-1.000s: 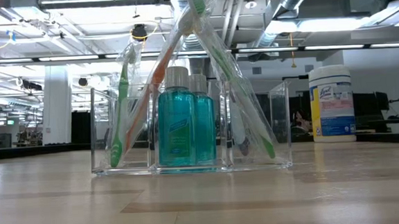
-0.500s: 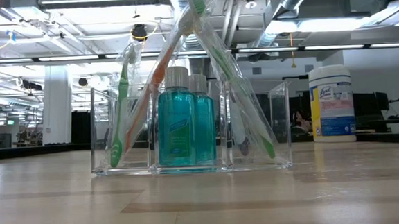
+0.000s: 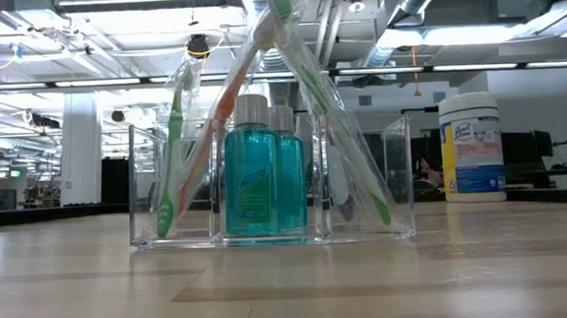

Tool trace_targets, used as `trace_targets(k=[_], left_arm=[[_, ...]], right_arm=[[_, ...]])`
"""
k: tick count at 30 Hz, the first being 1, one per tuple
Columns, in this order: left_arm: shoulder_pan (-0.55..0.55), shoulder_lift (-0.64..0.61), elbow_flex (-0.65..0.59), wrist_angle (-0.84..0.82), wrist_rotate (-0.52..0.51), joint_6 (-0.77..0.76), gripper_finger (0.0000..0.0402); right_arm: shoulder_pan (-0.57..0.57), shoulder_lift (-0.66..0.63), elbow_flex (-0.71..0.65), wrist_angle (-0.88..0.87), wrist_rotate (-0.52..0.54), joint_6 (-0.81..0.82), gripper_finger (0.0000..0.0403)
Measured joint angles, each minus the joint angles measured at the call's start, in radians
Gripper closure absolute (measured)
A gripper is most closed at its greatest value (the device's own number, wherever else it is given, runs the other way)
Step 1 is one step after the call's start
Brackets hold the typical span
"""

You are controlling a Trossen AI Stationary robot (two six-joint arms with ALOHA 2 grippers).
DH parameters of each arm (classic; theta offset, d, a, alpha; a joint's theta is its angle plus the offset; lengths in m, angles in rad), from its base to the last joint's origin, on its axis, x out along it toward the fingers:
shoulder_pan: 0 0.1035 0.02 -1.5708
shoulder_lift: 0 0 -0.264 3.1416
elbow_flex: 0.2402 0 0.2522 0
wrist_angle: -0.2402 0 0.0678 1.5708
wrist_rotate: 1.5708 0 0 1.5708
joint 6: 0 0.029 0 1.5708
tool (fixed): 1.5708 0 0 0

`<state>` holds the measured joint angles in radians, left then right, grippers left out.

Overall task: Pick & Place toothbrushing station
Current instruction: Put the purple toothbrush into the center transparent organizer

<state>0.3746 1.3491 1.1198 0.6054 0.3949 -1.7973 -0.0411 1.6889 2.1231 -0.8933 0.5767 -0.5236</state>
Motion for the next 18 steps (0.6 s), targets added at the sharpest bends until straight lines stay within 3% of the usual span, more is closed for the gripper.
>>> trace_targets(k=[4,11,18], left_arm=[[0.001,0.0,0.002,0.007,-0.006,0.0,0.0401],[0.015,0.0,0.001,0.069,-0.029,0.021,0.0393],[0.043,-0.008,0.0,0.193,0.01,0.074,0.0366]], right_arm=[[0.0,0.001,-0.001,0.0,-0.003,-0.004,0.0392],[-0.001,0.0,0.0,0.016,0.006,0.004,0.0396],[-0.016,-0.012,0.0,0.01,0.011,0.043,0.0398]])
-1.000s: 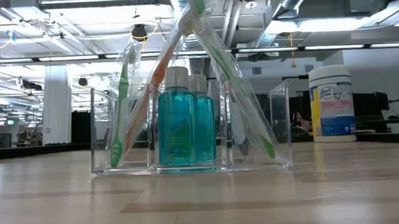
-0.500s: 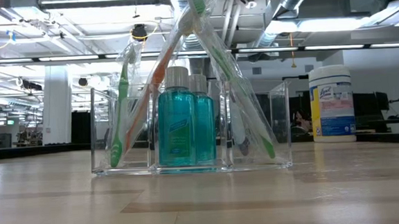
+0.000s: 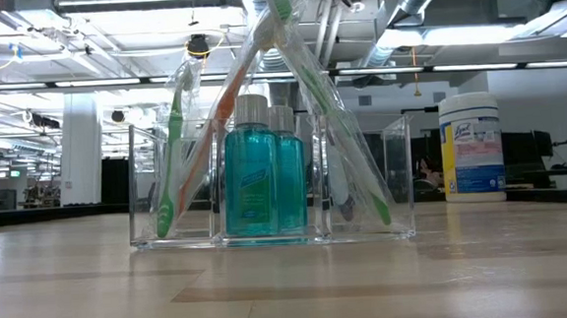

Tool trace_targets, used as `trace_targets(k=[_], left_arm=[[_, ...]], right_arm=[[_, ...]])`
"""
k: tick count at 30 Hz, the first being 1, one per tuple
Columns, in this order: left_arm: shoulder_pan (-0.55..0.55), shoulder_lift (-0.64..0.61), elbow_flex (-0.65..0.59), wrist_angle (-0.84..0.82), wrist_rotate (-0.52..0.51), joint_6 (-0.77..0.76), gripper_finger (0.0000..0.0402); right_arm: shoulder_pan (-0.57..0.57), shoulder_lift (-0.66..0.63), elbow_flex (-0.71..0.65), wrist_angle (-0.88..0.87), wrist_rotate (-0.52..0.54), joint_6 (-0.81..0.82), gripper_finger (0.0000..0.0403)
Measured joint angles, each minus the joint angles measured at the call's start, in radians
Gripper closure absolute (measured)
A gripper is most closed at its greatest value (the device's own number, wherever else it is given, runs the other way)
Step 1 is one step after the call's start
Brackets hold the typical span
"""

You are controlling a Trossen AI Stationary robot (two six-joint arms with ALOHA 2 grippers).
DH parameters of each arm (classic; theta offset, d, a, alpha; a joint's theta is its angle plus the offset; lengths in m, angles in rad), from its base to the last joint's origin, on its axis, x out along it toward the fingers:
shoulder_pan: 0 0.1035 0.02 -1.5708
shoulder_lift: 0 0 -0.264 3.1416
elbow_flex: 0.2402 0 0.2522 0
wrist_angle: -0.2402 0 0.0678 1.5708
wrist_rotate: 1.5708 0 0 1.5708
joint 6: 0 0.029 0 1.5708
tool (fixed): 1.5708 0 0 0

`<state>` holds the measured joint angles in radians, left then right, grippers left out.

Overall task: Pick & Place toothbrushing station
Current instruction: Put the purple toothbrush into the center transparent organizer

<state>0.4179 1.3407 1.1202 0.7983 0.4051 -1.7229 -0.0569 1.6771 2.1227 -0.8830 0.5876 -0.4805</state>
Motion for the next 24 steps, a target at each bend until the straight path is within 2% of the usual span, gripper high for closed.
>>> trace_targets(k=[4,10,14,20,24], left_arm=[[0.015,-0.003,0.0,0.081,0.051,0.145,0.0347],[0.024,-0.073,0.0,0.062,0.107,0.709,0.0319],[0.024,-0.124,0.0,-0.069,0.103,1.018,0.0313],[0.024,-0.194,0.0,-0.356,0.005,1.341,0.0316],[0.021,-0.221,-0.001,-0.461,-0.005,1.429,0.032]], right_arm=[[-0.009,-0.018,0.001,0.013,-0.016,0.044,0.0399],[-0.01,-0.066,0.0,0.037,-0.146,0.227,0.0399],[-0.01,-0.091,0.001,0.094,-0.25,0.368,0.0399],[0.015,-0.088,0.0,0.208,-0.511,0.553,0.0402],[0.074,-0.069,0.0,0.253,-0.527,0.605,0.0402]])
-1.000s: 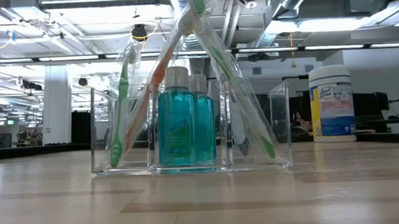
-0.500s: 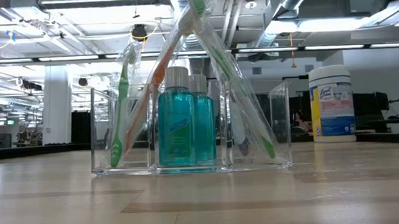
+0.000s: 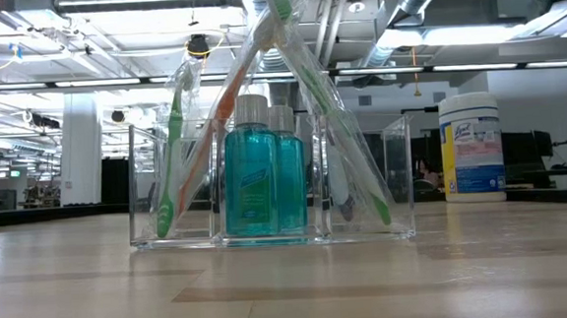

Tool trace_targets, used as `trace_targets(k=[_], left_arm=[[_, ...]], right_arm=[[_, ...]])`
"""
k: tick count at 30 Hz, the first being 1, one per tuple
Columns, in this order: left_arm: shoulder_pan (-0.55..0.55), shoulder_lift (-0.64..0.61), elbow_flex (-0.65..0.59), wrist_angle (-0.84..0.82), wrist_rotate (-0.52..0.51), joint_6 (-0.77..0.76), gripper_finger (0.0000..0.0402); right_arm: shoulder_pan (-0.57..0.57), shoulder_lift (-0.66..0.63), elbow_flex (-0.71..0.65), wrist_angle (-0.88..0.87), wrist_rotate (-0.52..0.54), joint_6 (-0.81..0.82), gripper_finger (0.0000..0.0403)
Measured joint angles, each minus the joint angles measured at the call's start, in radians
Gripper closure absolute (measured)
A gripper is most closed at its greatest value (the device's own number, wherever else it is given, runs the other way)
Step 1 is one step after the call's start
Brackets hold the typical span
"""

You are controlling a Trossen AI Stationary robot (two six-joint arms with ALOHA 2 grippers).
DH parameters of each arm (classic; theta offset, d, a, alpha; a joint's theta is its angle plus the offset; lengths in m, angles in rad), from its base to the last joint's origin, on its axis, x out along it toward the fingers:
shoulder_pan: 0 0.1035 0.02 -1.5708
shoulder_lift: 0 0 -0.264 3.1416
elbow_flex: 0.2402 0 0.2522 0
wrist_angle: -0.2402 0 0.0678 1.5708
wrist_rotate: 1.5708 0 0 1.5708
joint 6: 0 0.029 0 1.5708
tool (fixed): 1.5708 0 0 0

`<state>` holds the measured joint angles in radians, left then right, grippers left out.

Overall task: Pick & Place toothbrushing station
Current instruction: Put the purple toothbrush into the center transparent organizer

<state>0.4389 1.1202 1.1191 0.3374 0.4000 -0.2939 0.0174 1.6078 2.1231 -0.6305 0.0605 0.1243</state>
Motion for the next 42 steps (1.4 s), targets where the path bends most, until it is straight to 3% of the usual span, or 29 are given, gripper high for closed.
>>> trace_targets(k=[10,18,24,42], left_arm=[[-0.035,-0.066,0.0,0.019,0.053,-0.114,0.029],[-0.041,-0.101,0.0,0.02,0.063,-0.182,0.0209],[-0.039,-0.091,0.0,0.014,0.089,-0.194,0.0172],[-0.04,-0.091,0.0,0.026,0.13,-0.264,0.0163]], right_arm=[[0.063,0.069,-0.001,0.066,0.068,0.053,0.0402],[0.021,0.162,-0.001,0.19,-0.065,0.071,0.0402],[-0.002,0.178,0.0,0.276,-0.113,0.071,0.0402],[-0.055,0.181,0.0,0.269,-0.137,0.068,0.0402]])
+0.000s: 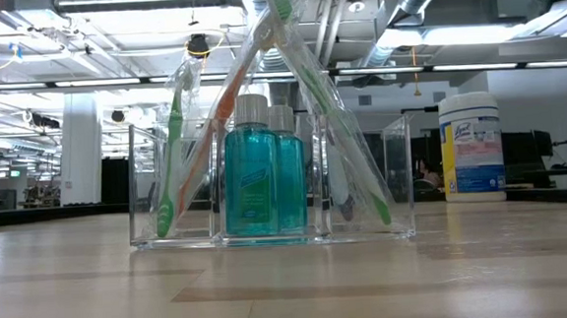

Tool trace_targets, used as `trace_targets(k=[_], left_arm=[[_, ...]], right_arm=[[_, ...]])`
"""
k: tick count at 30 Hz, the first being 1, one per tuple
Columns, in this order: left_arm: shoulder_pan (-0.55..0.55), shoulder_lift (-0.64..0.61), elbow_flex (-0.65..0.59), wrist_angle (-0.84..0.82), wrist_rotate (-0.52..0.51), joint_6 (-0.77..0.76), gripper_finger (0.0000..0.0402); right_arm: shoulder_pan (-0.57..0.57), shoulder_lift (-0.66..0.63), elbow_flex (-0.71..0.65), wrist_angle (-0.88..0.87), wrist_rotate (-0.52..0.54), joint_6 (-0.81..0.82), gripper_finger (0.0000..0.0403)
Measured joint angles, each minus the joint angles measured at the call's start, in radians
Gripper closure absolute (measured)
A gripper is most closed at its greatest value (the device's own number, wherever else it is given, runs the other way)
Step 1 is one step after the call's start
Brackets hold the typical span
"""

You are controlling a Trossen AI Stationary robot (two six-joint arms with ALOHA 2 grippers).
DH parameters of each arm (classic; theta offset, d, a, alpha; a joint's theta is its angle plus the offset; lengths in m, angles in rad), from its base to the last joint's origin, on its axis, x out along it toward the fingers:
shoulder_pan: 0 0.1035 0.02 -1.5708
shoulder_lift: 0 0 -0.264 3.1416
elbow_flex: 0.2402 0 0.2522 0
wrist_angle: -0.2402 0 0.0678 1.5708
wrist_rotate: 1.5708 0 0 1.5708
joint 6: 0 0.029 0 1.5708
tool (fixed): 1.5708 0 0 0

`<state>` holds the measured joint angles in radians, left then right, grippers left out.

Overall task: Pick & Place toothbrushing station
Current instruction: Put the purple toothbrush into the center transparent organizer

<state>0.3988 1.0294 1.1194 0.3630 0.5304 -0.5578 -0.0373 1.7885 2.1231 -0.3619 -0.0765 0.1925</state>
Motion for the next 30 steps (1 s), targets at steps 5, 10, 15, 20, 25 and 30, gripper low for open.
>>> trace_targets(k=[5,10,15,20,25,30], left_arm=[[-0.003,0.018,0.001,-0.004,0.0,0.041,0.0164],[-0.003,0.058,0.021,0.001,0.006,0.081,0.0165],[-0.003,0.102,0.074,0.006,0.038,0.082,0.0165],[-0.002,0.105,0.089,0.004,0.064,0.082,0.0165],[0.02,0.105,0.089,-0.01,0.107,0.073,0.0165],[0.052,0.106,0.089,-0.047,0.123,0.072,0.0165]], right_arm=[[-0.006,0.0,0.0,-0.001,-0.005,0.008,0.0402],[-0.013,0.031,-0.002,-0.004,-0.028,0.025,0.0402],[-0.019,0.054,0.0,0.006,-0.031,0.043,0.0402],[-0.031,0.06,-0.002,0.029,-0.03,0.04,0.0402],[-0.044,0.053,0.0,0.047,-0.03,0.036,0.0402],[-0.045,0.054,0.0,0.058,-0.031,0.036,0.0402]])
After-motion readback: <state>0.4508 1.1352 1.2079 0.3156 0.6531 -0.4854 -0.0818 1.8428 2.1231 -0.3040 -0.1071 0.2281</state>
